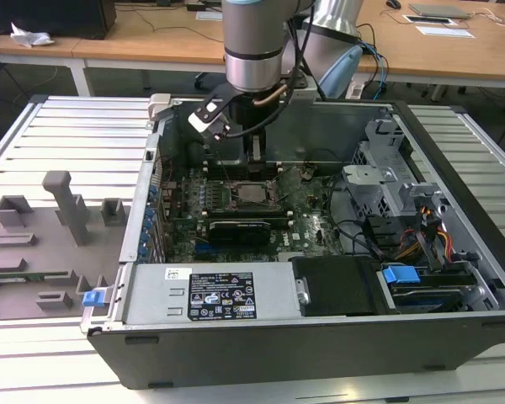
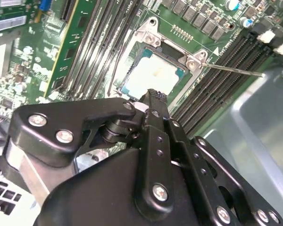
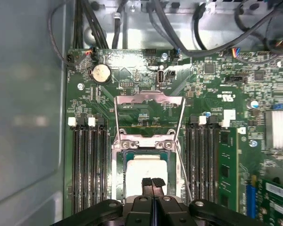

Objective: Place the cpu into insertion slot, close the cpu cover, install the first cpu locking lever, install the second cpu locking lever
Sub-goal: 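Place the cpu into insertion slot, then close the cpu cover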

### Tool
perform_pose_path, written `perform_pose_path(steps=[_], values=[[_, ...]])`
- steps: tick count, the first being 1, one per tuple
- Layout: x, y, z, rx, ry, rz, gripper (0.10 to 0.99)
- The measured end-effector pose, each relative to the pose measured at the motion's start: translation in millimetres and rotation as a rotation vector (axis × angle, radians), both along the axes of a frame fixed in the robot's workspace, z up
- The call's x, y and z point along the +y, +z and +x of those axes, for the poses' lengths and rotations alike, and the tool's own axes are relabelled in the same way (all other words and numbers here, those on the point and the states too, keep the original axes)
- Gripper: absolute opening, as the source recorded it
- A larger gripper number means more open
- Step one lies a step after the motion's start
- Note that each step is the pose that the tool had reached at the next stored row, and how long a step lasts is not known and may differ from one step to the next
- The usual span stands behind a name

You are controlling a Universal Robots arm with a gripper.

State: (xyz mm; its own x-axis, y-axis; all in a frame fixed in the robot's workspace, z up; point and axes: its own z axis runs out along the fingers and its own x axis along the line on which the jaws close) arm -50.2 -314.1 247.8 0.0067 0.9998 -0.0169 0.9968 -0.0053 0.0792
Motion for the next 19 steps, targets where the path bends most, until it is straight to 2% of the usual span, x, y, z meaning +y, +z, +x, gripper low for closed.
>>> perform_pose_path(steps=[2, 16, 19], values=[[0.0, 3.3, 0.0, 0.0000, 0.000, -0.001, 0.106], [-0.1, 5.0, 0.0, 0.0002, 0.000, -0.001, 0.106], [0.0, 9.4, 0.0, 0.0000, 0.000, -0.001, 0.106]])
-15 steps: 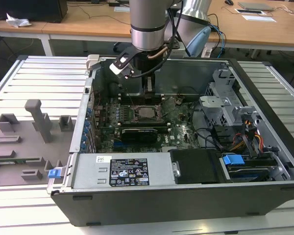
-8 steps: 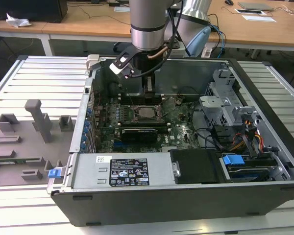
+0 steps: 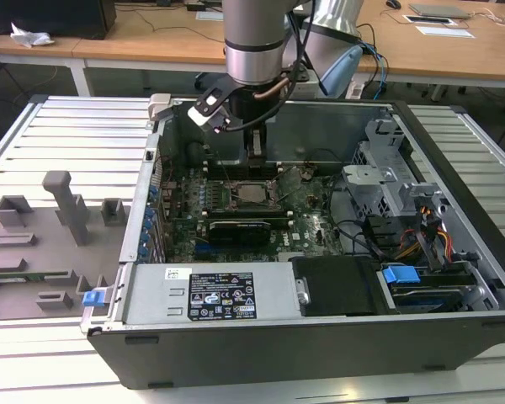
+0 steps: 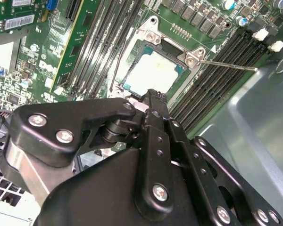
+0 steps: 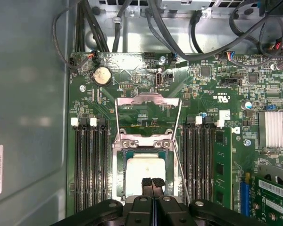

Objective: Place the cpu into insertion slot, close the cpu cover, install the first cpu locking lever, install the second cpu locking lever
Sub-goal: 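Close the cpu cover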

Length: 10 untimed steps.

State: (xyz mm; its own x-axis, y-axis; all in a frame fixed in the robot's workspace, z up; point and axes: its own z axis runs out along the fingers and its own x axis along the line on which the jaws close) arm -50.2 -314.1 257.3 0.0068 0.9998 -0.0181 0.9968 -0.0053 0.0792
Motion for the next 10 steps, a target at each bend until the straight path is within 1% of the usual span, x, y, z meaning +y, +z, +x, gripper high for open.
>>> perform_pose_path(steps=[1, 2, 4, 6, 7, 8, 10], values=[[0.0, 1.9, 0.0, 0.0000, 0.000, 0.000, 0.106], [0.0, 5.5, 0.0, 0.0000, 0.000, 0.000, 0.106], [-0.2, 5.8, 2.5, 0.0008, 0.000, 0.002, 0.106], [-2.4, 5.9, 17.0, 0.0109, 0.000, 0.010, 0.106], [-3.7, 6.0, 24.9, 0.0180, 0.000, 0.012, 0.106], [-4.5, 5.9, 29.3, 0.0226, 0.000, 0.013, 0.106], [-6.2, 6.0, 39.1, 0.0351, 0.000, 0.013, 0.106]])
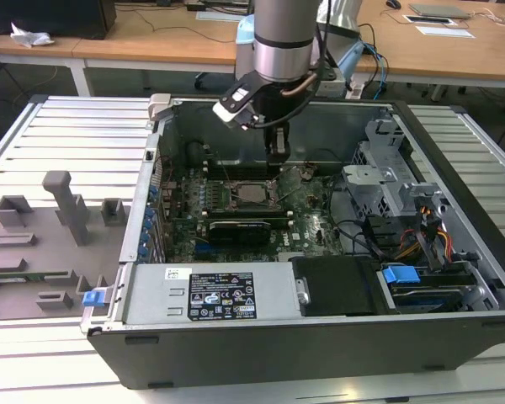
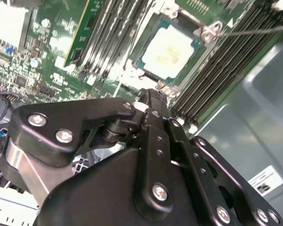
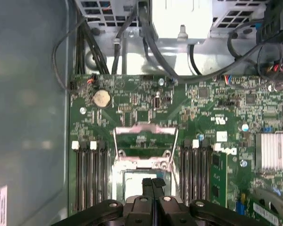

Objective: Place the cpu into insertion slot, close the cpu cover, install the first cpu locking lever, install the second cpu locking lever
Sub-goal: 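Close the cpu cover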

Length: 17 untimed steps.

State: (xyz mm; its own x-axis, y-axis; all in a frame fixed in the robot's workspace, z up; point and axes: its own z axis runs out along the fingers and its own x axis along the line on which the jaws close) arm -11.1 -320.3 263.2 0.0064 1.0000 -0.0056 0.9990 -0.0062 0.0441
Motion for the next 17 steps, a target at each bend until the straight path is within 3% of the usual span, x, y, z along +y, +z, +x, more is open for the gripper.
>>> perform_pose_path(steps=[2, 3, 6, 9, 11, 13, 17], values=[[-1.3, 0.0, 9.2, 0.0123, 0.000, 0.000, 0.106], [-1.5, 0.0, 12.1, 0.0159, 0.000, 0.000, 0.106], [-1.9, 0.1, 36.8, 0.0379, 0.000, 0.000, 0.106], [-1.9, 0.0, 56.2, 0.0538, 0.000, 0.000, 0.106], [-1.9, 0.0, 71.9, 0.0675, 0.000, 0.000, 0.106], [-1.9, -0.1, 76.4, 0.0699, 0.000, 0.000, 0.106], [-1.9, -1.7, 78.5, 0.0699, 0.007, 0.009, 0.106]])
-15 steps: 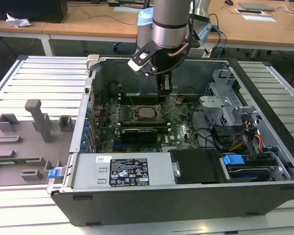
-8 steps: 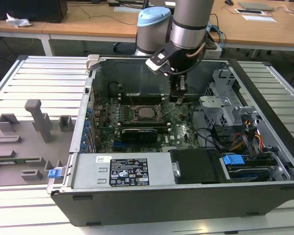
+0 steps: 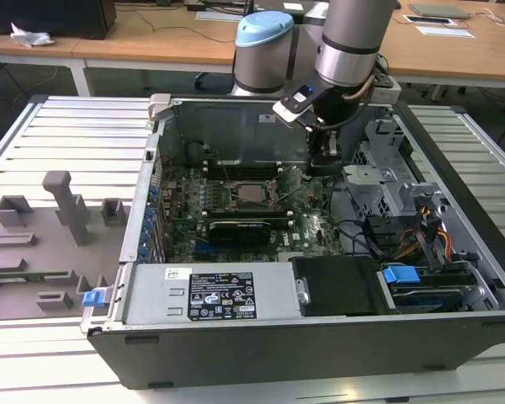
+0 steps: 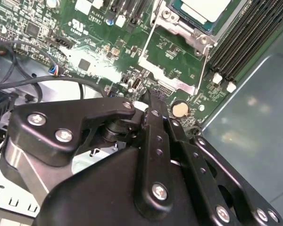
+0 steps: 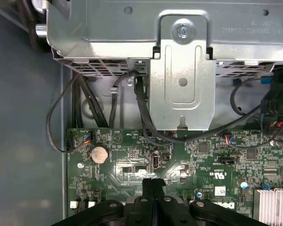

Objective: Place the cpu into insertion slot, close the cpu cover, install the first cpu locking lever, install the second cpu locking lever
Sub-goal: 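Close the cpu cover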

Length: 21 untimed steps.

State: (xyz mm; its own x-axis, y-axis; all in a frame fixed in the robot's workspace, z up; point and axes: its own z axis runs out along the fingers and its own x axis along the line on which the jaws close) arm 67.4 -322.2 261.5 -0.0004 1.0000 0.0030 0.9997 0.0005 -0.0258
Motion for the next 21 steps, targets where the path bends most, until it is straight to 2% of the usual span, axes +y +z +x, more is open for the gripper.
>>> perform_pose_path(steps=[2, 10, 13, 21], values=[[0.0, -2.5, 0.0, 0.0000, 0.006, 0.005, 0.106], [0.1, -15.2, 0.1, 0.0001, 0.027, 0.007, 0.106], [0.4, -15.9, -0.3, 0.0001, 0.027, 0.006, 0.106], [8.4, -16.0, -18.7, -0.0003, 0.027, 0.004, 0.106]])
